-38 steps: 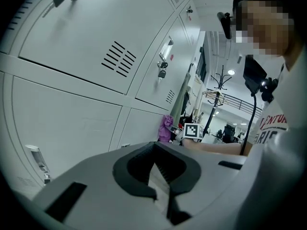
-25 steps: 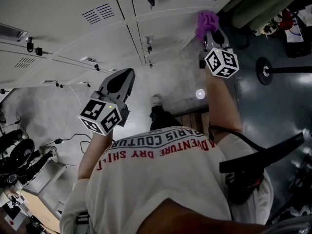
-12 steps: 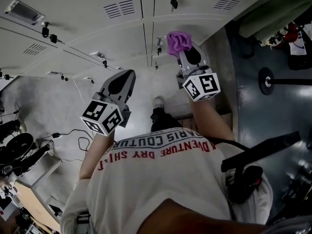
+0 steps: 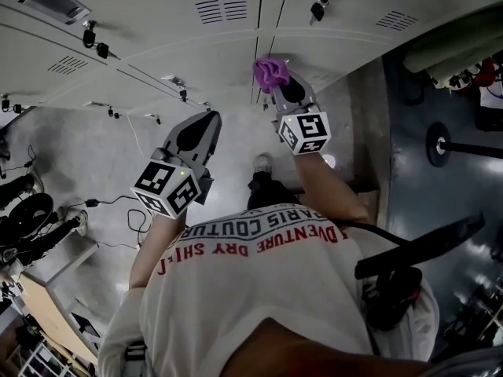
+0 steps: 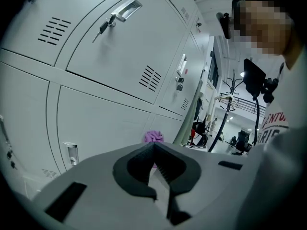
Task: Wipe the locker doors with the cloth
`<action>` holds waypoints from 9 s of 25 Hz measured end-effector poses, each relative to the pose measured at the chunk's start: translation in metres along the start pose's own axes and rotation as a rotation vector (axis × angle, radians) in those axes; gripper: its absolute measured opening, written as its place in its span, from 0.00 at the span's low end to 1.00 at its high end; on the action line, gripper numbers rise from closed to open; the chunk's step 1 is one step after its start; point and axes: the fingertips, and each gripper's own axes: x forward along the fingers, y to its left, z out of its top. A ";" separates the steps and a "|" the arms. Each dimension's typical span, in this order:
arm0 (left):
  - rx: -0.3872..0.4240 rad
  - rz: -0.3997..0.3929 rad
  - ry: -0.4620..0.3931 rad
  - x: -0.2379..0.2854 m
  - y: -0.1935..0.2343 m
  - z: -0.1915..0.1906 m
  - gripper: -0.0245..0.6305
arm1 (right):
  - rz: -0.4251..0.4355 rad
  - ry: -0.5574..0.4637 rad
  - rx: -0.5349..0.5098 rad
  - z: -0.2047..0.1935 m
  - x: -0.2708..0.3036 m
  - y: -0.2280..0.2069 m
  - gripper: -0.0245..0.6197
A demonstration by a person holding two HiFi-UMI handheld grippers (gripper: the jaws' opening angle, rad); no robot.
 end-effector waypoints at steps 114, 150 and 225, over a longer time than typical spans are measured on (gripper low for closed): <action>0.008 -0.056 0.136 0.056 -0.007 -0.049 0.04 | -0.260 0.145 -0.069 -0.083 -0.025 -0.156 0.12; -0.013 -0.024 0.132 0.051 0.004 -0.064 0.04 | -0.018 0.156 -0.047 -0.113 -0.027 -0.043 0.12; 0.110 -0.304 0.073 -0.144 -0.165 -0.059 0.04 | -0.020 0.143 0.178 0.088 -0.296 0.113 0.12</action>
